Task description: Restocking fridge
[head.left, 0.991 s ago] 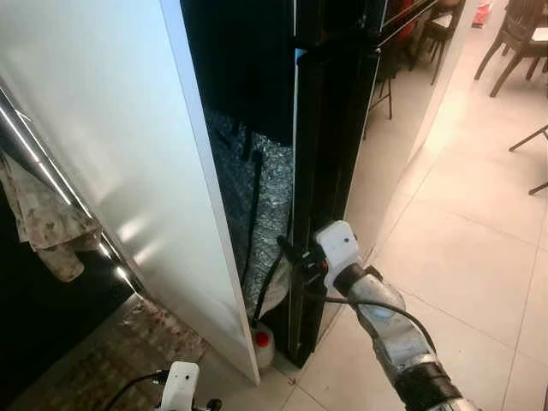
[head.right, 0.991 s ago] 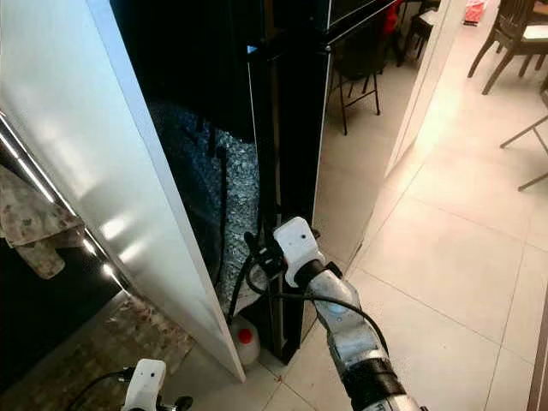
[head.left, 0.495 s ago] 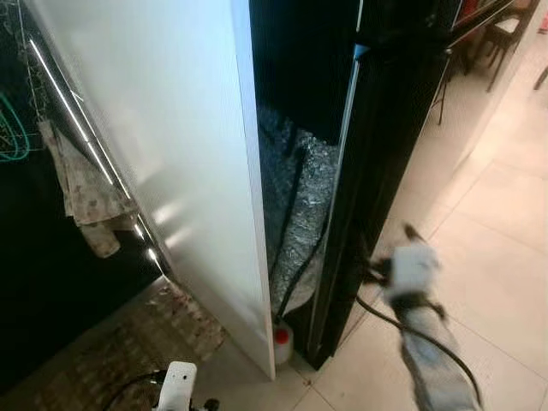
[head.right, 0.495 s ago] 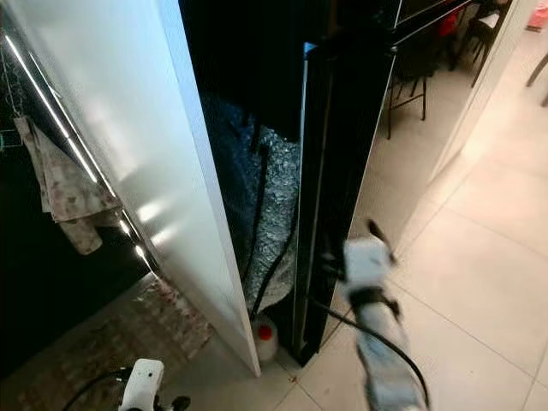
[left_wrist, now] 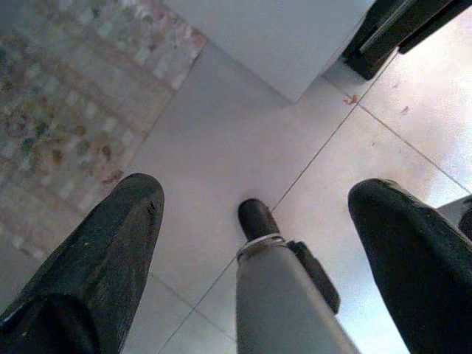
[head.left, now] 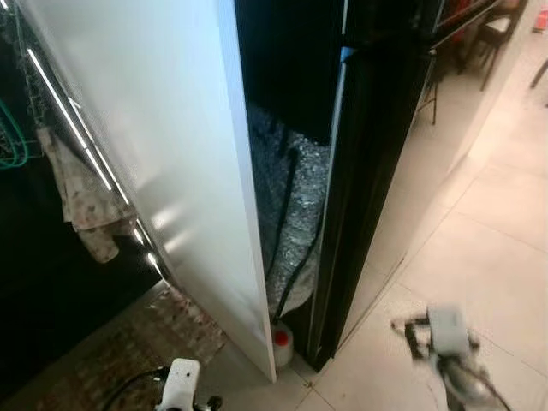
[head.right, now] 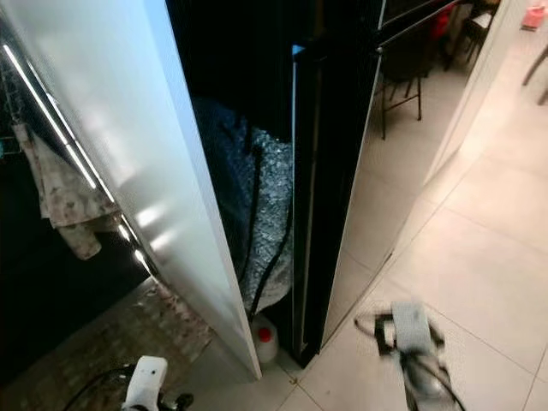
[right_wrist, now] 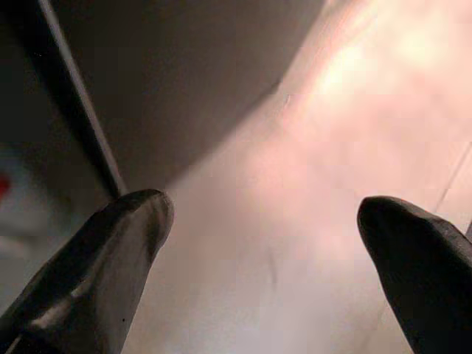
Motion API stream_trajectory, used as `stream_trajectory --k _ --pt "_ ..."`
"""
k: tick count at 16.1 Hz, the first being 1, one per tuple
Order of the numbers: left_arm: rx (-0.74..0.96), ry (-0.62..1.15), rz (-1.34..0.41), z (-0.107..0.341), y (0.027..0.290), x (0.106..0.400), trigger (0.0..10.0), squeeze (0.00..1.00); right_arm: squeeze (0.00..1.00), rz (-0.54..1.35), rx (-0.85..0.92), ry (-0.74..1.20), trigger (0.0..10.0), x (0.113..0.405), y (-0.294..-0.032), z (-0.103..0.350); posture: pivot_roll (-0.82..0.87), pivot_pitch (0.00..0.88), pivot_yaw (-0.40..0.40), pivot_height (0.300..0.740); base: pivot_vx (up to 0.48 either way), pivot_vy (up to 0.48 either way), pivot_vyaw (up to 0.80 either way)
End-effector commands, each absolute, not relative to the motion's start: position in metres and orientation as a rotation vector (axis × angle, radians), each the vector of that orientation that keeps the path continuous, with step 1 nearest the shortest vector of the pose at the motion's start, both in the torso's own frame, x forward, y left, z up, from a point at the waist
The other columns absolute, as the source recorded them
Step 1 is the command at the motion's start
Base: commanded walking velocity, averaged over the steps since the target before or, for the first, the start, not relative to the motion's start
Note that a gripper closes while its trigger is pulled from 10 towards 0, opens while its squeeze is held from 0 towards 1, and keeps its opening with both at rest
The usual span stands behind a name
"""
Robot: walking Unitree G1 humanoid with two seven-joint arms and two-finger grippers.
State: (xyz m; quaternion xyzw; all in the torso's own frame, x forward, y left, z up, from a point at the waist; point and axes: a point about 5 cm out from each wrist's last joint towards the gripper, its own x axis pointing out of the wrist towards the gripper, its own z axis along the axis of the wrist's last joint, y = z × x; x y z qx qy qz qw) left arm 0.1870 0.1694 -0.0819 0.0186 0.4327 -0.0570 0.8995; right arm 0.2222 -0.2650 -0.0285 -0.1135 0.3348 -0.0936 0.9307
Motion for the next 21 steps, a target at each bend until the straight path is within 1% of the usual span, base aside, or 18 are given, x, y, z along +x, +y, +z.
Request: stream_trajectory --k 1,2,4,6,7,9,10,11,12,14,16,21 --pt "0.04 0.921 -0.104 -0.085 0.169 0.183 10.0 0.0 0.0 -0.156 -0.204 0.761 10.0 0.213 -0.259 -0.042 -0.17 0.0 0.031 0.74 0.0 0.0 0.0" --pt "0.014 0.918 -0.078 -0.085 0.166 0.182 10.0 0.0 0.0 -0.044 -0.225 0.855 10.0 0.202 -0.245 -0.057 -0.13 0.0 -0.003 0.74 0.0 0.0 0.0" --pt "-0.009 0.914 -0.051 -0.086 0.162 0.181 10.0 0.0 0.0 0.052 -0.245 0.89 10.0 0.198 -0.233 -0.064 -0.05 0.0 -0.05 0.74 0.0 0.0 0.0" --pt "-0.049 0.914 0.016 -0.087 0.16 0.18 10.0 0.0 0.0 0.099 -0.236 0.925 10.0 0.195 -0.223 -0.069 0.01 0.0 -0.085 0.74 0.0 0.0 0.0" --pt "-0.051 0.919 0.033 -0.087 0.16 0.179 10.0 0.0 0.0 0.124 -0.242 0.944 10.0 0.195 -0.219 -0.071 0.02 0.0 -0.087 0.74 0.0 0.0 0.0" --pt "-0.044 0.928 0.047 -0.088 0.162 0.179 10.0 0.0 0.0 0.147 -0.236 0.952 10.0 0.196 -0.211 -0.073 0.06 0.0 -0.076 0.74 0.0 0.0 0.0" --pt "-0.038 0.933 0.06 -0.088 0.167 0.178 10.0 0.0 0.0 0.158 -0.232 0.957 10.0 0.196 -0.204 -0.074 0.07 0.0 -0.047 0.74 0.0 0.0 0.0" --pt "-0.033 0.937 0.064 -0.088 0.169 0.177 10.0 0.0 0.0 0.156 -0.232 0.972 10.0 0.194 -0.201 -0.076 0.07 0.0 -0.041 0.74 0.0 0.0 0.0" --pt "-0.026 0.943 0.069 -0.088 0.172 0.176 10.0 0.0 0.0 0.158 -0.23 0.983 10.0 0.191 -0.196 -0.079 0.06 0.0 -0.014 0.74 0.0 0.0 0.0" --pt "-0.011 0.951 0.066 -0.088 0.177 0.175 10.0 0.0 0.0 0.151 -0.221 0.996 10.0 0.185 -0.192 -0.082 0.05 0.0 0.016 0.74 0.0 0.0 0.0" --pt "0.005 0.958 0.055 -0.089 0.182 0.174 10.0 0.0 0.0 0.136 -0.209 1.024 10.0 0.173 -0.191 -0.088 0.03 0.0 0.039 0.74 0.0 0.0 0.0" --pt "0.027 0.959 0.003 -0.089 0.181 0.173 10.0 0.0 0.0 0.095 -0.193 1.06 10.0 0.153 -0.196 -0.096 -0.02 0.0 0.062 0.74 0.0 0.0 0.73"
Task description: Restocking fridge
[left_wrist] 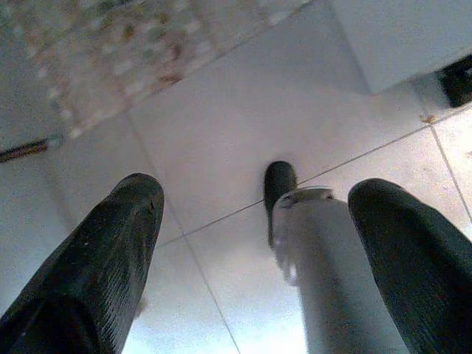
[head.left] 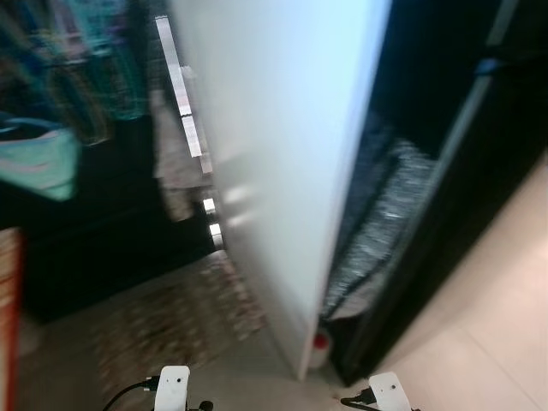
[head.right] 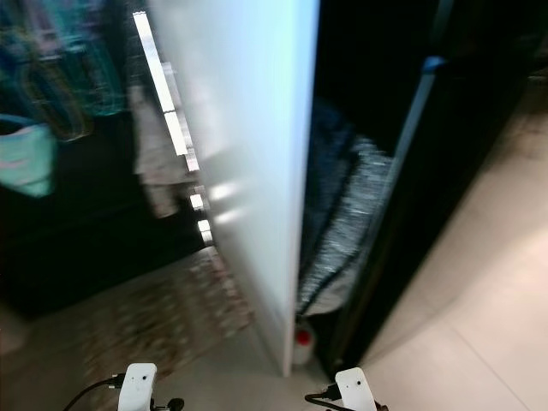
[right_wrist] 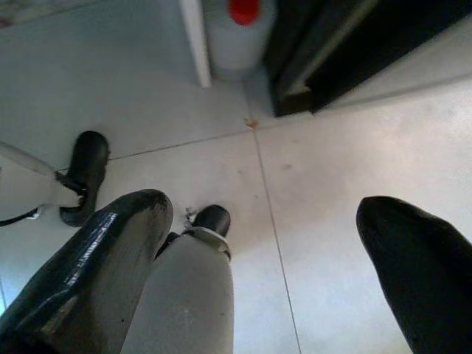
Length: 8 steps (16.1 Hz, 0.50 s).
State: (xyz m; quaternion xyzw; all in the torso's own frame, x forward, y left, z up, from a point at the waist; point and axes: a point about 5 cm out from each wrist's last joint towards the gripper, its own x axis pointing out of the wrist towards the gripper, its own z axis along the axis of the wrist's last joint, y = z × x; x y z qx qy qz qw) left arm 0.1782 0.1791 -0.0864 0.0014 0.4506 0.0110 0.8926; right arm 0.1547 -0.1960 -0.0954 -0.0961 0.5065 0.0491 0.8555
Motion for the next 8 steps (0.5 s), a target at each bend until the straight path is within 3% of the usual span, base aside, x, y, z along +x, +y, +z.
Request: stream_trajectory --k 1,8 --pt "0.036 0.959 -0.012 -0.0891 0.18 0.1724 10.0 0.0 0.0 0.094 -0.203 1.067 10.0 0.1508 -0.1972 -0.0966 -0.03 0.0 0.06 0.74 0.0 0.0 0.8" --pt "0.032 0.957 -0.013 -0.0893 0.1803 0.1714 10.0 0.0 0.0 0.157 -0.292 1.093 10.0 0.1438 -0.1979 -0.0992 -0.03 0.0 0.056 0.74 0.0 0.0 0.8"
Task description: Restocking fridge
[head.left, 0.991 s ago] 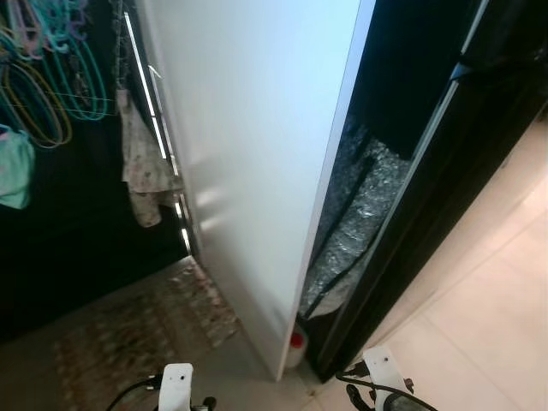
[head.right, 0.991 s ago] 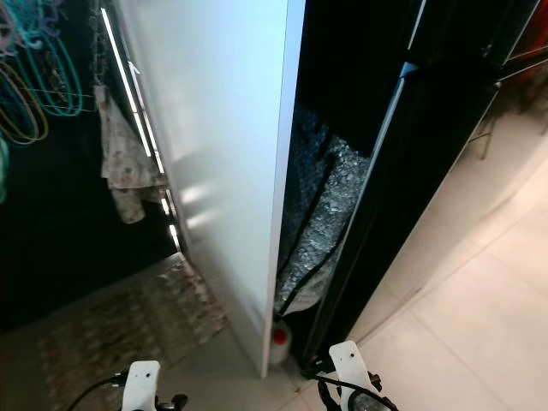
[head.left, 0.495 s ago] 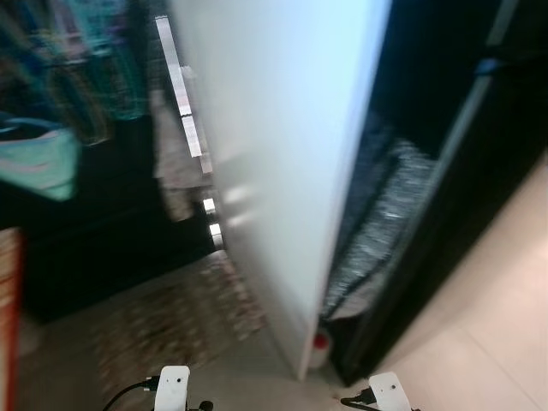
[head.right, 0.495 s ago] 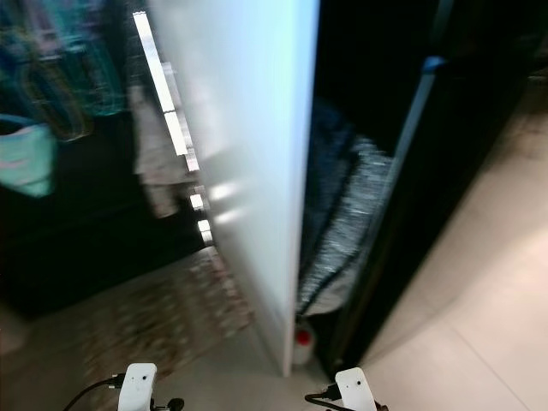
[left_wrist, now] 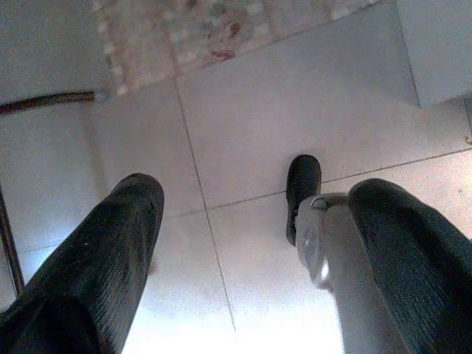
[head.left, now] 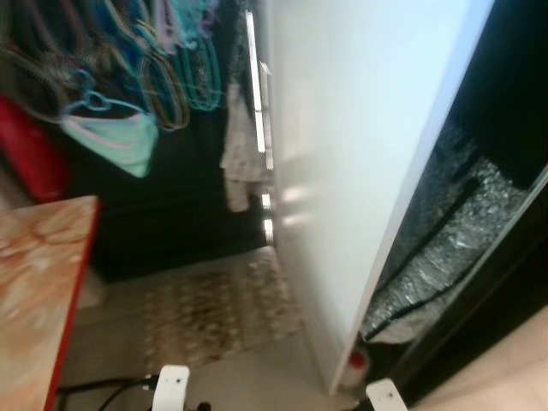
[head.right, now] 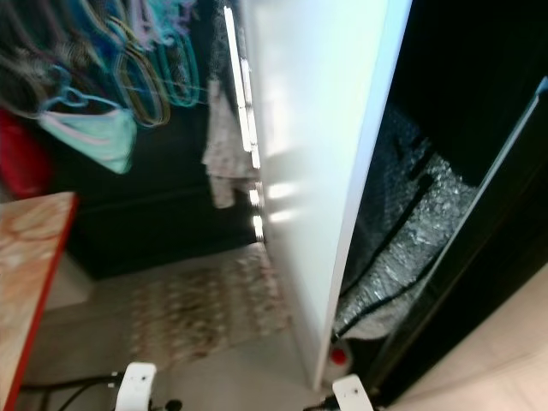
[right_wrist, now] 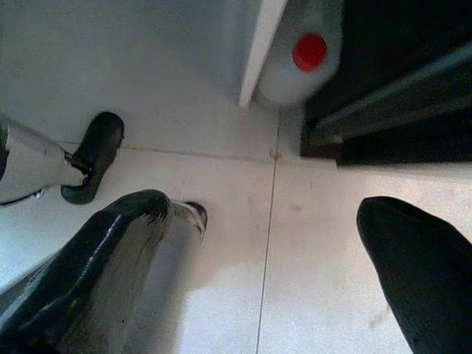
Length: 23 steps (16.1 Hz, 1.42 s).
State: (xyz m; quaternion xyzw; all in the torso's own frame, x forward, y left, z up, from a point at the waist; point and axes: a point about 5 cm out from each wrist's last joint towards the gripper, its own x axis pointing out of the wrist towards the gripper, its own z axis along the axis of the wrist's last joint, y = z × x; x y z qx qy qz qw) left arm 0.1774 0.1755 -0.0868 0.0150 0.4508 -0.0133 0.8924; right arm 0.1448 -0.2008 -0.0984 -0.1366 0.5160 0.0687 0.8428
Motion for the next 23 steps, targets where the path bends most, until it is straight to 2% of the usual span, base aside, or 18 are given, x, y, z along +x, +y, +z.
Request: stream_trajectory --k 1,23 --pt "0.031 0.957 -0.012 -0.0893 0.1803 0.1715 10.0 0.0 0.0 0.163 -0.299 1.093 10.0 0.1441 -0.1978 -0.0991 -0.03 0.0 0.055 0.74 0.0 0.0 0.8" --pt "0.011 0.951 -0.004 -0.0887 0.1786 0.1732 10.0 0.0 0.0 0.207 -0.36 1.091 10.0 0.1444 -0.1971 -0.099 -0.03 0.0 0.037 0.74 0.0 0.0 0.8"
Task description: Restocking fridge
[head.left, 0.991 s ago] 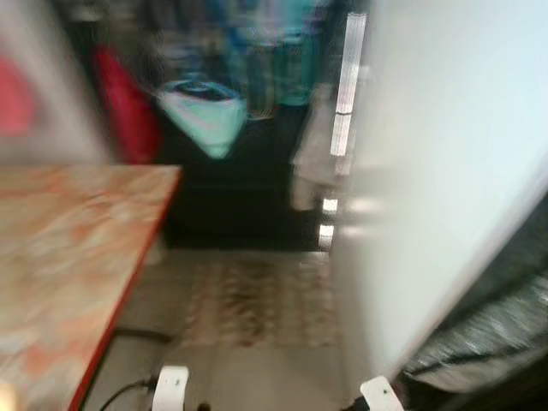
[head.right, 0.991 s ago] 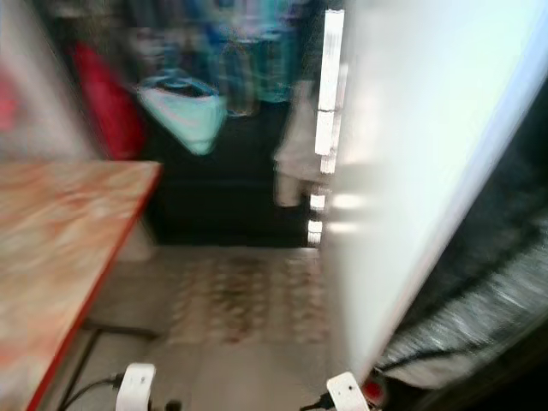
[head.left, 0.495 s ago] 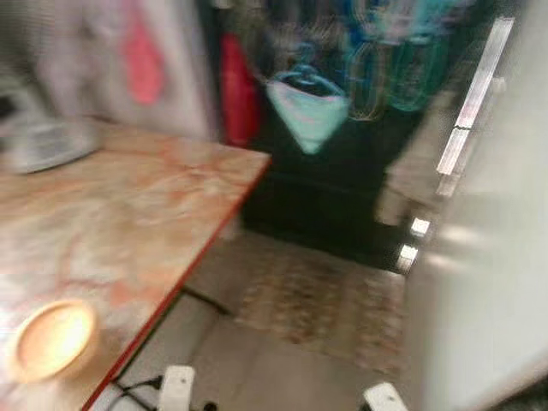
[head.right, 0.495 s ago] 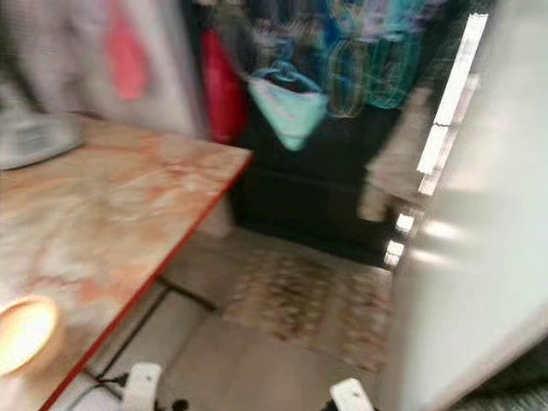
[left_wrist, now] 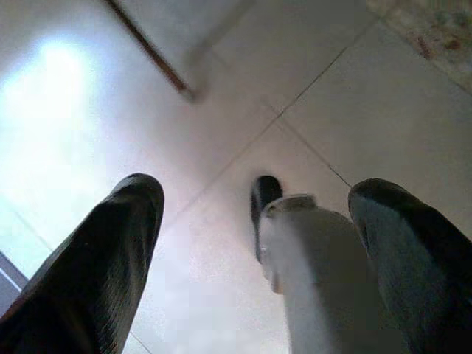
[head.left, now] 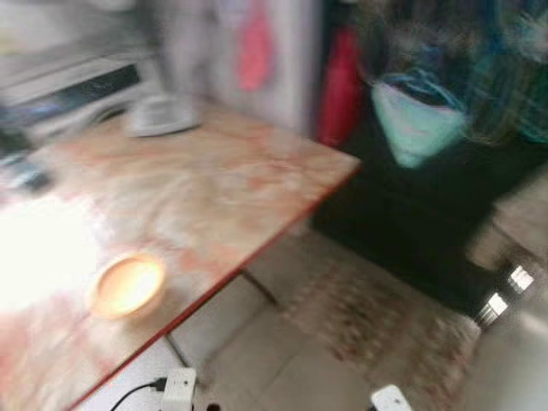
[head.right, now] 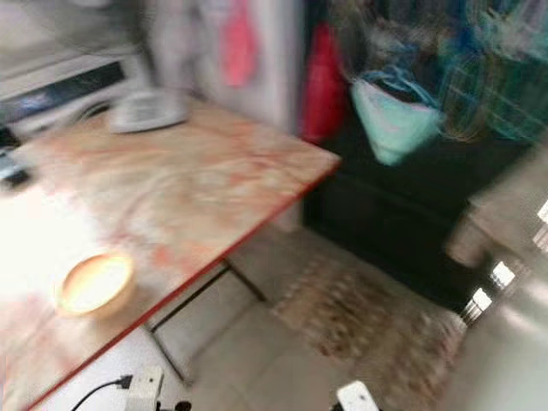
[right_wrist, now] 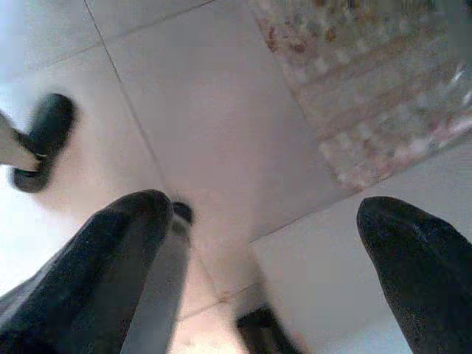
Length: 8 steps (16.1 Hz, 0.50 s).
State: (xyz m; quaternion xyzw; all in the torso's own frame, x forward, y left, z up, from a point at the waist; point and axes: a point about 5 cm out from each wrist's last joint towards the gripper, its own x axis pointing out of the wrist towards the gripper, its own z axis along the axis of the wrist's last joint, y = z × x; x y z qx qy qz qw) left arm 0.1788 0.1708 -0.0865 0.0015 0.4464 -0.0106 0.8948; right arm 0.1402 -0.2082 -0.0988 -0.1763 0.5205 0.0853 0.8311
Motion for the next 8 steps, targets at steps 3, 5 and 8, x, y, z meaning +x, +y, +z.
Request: stream_trajectory --k 3,5,8 --pt "0.012 0.951 -0.005 -0.0887 0.1787 0.1733 10.0 0.0 0.0 0.213 -0.364 1.092 10.0 0.1442 -0.1964 -0.0992 -0.03 0.0 0.037 0.74 0.0 0.0 0.8" --pt "0.013 0.951 -0.006 -0.0887 0.1787 0.1731 10.0 0.0 0.0 0.217 -0.367 1.092 10.0 0.1439 -0.1961 -0.0993 -0.03 0.0 0.038 0.74 0.0 0.0 0.8" --pt "0.015 0.951 -0.007 -0.0887 0.179 0.1731 10.0 0.0 0.0 0.22 -0.369 1.092 10.0 0.1435 -0.1955 -0.0996 -0.03 0.0 0.038 0.74 0.0 0.0 0.8"
